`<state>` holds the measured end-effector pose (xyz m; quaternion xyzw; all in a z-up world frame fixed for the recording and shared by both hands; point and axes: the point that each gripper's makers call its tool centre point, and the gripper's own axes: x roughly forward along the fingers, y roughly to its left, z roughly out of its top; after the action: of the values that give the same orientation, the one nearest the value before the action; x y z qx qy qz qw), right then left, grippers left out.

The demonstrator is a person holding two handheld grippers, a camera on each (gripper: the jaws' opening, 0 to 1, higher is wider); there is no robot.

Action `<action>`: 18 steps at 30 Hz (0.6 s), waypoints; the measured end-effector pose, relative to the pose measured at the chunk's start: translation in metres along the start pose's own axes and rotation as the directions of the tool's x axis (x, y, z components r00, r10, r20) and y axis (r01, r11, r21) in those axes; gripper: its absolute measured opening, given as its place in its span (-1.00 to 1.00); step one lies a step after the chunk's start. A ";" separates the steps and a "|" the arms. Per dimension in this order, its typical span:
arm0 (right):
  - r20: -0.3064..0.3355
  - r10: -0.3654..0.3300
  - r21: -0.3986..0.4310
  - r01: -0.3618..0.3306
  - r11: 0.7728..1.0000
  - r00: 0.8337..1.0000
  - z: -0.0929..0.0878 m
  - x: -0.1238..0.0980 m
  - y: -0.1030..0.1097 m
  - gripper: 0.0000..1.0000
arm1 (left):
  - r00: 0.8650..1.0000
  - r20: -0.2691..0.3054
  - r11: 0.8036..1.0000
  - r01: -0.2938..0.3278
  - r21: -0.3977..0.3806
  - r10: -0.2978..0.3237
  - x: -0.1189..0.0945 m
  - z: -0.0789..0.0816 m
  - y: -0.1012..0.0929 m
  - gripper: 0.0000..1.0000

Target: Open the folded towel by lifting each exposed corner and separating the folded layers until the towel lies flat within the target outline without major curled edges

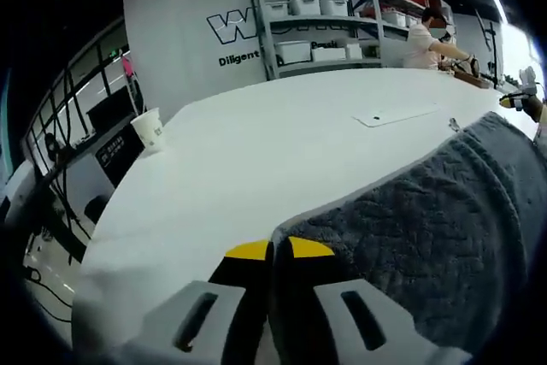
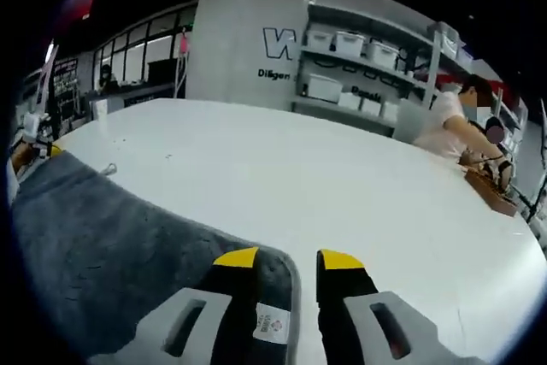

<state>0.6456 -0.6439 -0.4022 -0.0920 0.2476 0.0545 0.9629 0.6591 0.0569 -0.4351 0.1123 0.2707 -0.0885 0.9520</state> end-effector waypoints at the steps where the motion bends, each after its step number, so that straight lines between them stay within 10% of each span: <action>1: -0.035 0.013 0.000 -0.013 1.000 0.999 -0.009 0.003 0.003 -0.58 | 1.000 0.000 1.000 -0.001 0.001 0.001 -0.001 0.000 -0.001 -0.89; 18: -0.075 0.019 -0.009 -0.020 1.000 0.997 -0.029 0.025 0.003 -0.86 | 1.000 -0.013 0.999 -0.016 0.051 0.016 0.001 0.001 0.000 -0.90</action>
<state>0.6535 -0.6459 -0.4400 -0.0962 0.2843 0.0617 0.9519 0.6606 0.0562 -0.4346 0.1391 0.2737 -0.0869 0.9477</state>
